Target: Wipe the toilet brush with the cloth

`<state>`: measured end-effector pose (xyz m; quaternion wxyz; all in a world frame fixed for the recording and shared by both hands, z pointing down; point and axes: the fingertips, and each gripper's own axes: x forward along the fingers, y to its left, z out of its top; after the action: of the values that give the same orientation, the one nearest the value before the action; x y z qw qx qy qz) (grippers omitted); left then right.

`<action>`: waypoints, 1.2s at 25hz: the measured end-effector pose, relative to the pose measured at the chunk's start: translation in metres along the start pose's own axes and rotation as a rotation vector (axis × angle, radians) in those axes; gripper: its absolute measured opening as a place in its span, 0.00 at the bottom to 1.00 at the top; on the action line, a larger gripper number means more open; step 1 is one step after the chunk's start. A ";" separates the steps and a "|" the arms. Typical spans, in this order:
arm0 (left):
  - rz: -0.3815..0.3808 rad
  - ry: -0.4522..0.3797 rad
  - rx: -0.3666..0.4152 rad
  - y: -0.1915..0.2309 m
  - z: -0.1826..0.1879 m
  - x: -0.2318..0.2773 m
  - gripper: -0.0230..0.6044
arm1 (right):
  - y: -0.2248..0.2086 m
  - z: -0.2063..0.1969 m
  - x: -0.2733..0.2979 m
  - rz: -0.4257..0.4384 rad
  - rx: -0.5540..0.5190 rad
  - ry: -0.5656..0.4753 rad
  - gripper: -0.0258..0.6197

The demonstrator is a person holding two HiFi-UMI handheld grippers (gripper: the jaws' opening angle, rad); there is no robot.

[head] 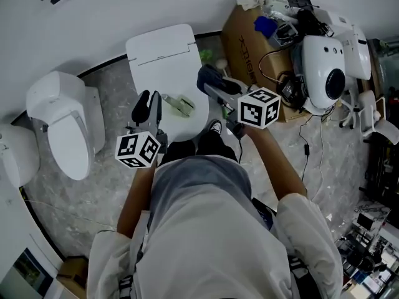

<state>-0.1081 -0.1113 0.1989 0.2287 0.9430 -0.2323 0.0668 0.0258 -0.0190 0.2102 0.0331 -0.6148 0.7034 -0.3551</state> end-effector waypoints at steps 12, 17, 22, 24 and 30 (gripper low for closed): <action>-0.066 -0.075 0.024 -0.033 0.057 -0.048 0.04 | 0.032 0.040 -0.039 -0.023 -0.184 -0.105 0.20; -0.085 -0.080 0.024 -0.047 0.061 -0.060 0.04 | 0.049 0.048 -0.060 -0.018 -0.257 -0.117 0.20; -0.091 -0.086 0.056 -0.057 0.065 -0.071 0.04 | 0.062 0.047 -0.076 -0.029 -0.304 -0.098 0.20; -0.094 -0.084 0.066 -0.060 0.064 -0.073 0.04 | 0.066 0.045 -0.081 -0.037 -0.321 -0.090 0.20; -0.052 -0.078 0.091 -0.064 0.060 -0.081 0.04 | 0.078 0.041 -0.098 -0.076 -0.366 -0.108 0.20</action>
<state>-0.1489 -0.0557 0.1010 0.1780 0.9601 -0.2132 0.0345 0.0037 0.0491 0.0992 -0.0548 -0.6548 0.7298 -0.1888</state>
